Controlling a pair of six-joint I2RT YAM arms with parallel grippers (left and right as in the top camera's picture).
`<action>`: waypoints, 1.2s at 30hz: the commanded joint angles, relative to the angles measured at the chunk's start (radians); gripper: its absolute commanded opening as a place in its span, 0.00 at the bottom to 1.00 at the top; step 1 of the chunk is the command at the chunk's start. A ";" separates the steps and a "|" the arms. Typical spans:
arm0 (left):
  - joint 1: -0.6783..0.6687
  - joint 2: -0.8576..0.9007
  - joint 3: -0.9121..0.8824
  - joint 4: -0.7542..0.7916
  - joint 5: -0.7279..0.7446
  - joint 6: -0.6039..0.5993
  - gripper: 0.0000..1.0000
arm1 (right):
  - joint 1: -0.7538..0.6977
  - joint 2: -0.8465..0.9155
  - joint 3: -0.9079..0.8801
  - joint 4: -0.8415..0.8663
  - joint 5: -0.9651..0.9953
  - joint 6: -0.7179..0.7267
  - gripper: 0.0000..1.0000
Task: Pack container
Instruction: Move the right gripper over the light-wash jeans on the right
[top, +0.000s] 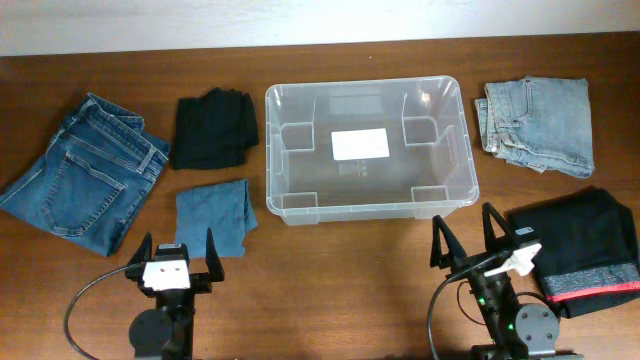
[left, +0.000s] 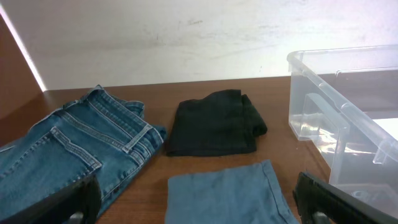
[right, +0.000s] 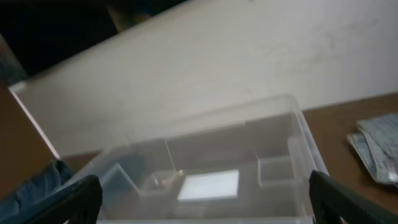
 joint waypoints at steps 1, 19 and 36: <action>0.003 -0.008 -0.007 0.003 -0.011 0.019 0.99 | -0.001 -0.007 0.034 0.010 -0.013 0.115 0.98; 0.003 -0.008 -0.007 0.003 -0.011 0.019 0.99 | -0.001 0.203 0.489 -0.187 0.225 0.098 0.99; 0.003 -0.008 -0.007 0.003 -0.011 0.020 0.99 | -0.228 0.935 1.314 -0.808 0.247 -0.235 0.98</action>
